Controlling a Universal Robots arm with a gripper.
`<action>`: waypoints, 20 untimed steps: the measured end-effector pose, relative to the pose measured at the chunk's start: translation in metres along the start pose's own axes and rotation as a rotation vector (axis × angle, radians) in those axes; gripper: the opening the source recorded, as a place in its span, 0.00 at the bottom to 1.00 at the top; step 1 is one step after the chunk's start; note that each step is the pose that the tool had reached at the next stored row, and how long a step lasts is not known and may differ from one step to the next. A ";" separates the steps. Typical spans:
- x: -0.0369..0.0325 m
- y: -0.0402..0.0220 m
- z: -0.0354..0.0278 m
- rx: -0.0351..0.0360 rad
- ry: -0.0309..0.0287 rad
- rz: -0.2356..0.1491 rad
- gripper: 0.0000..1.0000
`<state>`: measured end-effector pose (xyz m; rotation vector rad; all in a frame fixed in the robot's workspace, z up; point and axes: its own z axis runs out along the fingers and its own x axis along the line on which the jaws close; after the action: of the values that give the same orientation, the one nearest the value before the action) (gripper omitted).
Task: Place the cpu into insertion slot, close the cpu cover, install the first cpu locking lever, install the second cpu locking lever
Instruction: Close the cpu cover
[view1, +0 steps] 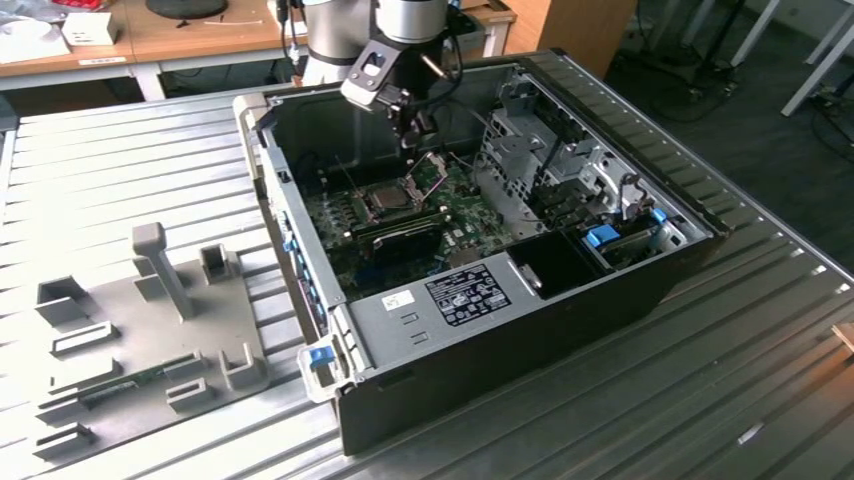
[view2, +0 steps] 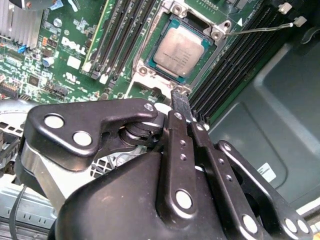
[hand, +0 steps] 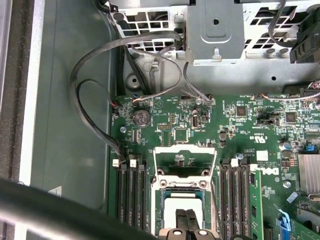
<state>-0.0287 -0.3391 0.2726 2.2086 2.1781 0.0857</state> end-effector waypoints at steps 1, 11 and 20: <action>0.0000 0.0005 0.0000 0.0000 -0.0001 0.000 0.10; 0.0001 0.0071 0.0005 0.0002 -0.0001 0.000 0.10; 0.0002 0.0140 0.0009 0.0004 -0.0001 0.000 0.10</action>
<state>-0.0147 -0.3391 0.2727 2.2089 2.1782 0.0851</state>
